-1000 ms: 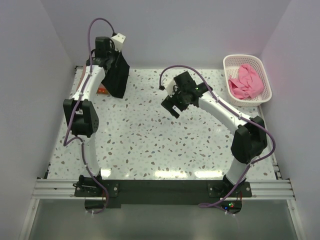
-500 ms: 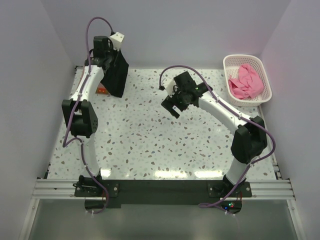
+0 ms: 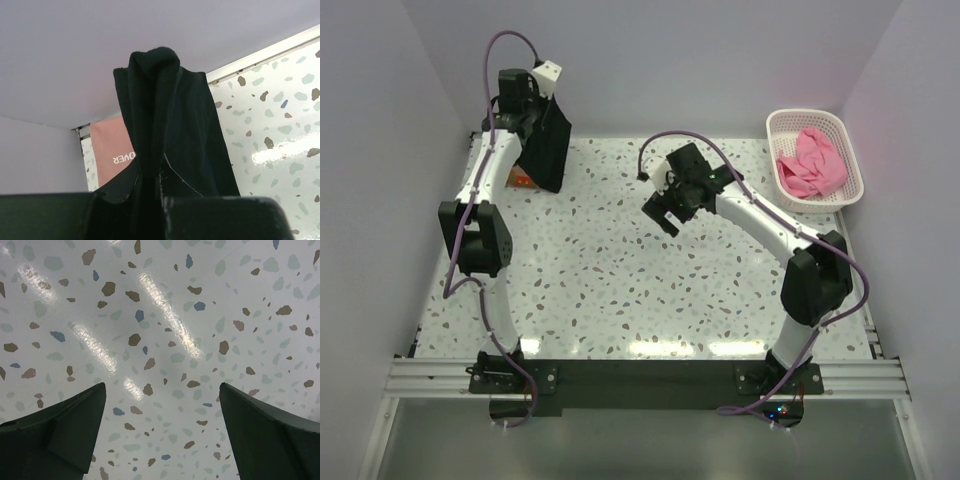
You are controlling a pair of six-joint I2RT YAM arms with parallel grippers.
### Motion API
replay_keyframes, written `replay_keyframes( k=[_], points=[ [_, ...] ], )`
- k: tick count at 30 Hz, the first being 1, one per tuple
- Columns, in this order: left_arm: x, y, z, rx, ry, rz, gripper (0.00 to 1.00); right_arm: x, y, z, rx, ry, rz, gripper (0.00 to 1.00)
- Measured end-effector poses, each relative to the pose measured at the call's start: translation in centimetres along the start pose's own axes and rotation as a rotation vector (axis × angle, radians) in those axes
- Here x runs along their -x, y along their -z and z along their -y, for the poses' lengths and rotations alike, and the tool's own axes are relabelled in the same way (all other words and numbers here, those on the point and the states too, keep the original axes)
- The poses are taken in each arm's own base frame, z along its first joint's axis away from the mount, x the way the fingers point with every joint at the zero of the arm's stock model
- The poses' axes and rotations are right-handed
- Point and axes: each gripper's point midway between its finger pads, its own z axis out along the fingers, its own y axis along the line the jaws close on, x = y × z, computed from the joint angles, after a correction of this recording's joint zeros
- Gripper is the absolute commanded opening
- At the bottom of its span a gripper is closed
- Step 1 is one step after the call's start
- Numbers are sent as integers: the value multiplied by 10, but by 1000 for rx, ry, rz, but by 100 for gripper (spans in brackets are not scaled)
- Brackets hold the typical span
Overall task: Fold and stack the t-shirts
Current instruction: Neatly place the folded tshirt to the corner
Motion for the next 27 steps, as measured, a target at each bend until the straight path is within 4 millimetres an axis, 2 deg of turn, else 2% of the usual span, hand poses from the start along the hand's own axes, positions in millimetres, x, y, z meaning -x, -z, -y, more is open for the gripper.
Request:
replay_keyframes(
  k=[7,13,22,24,25,27],
  points=[
    [-9,0,-19,23,3,-8,0,-4,-5,-1,9,-1,-21,99],
    [-15,-11,-38,45,0,22,1,-1,-7,0,7,2,-21,99],
    [-63,-47,-71,76,-55,-2,13,-1,-14,1,13,2,-42,99],
    [-74,-54,-75,88,-83,-12,29,-1,-16,1,16,2,-49,99],
    [-79,-58,-77,98,-101,-13,51,-2,-18,1,18,2,-54,99],
    [-86,-66,-86,142,-136,-14,74,-2,-19,1,19,2,-62,99]
  ],
)
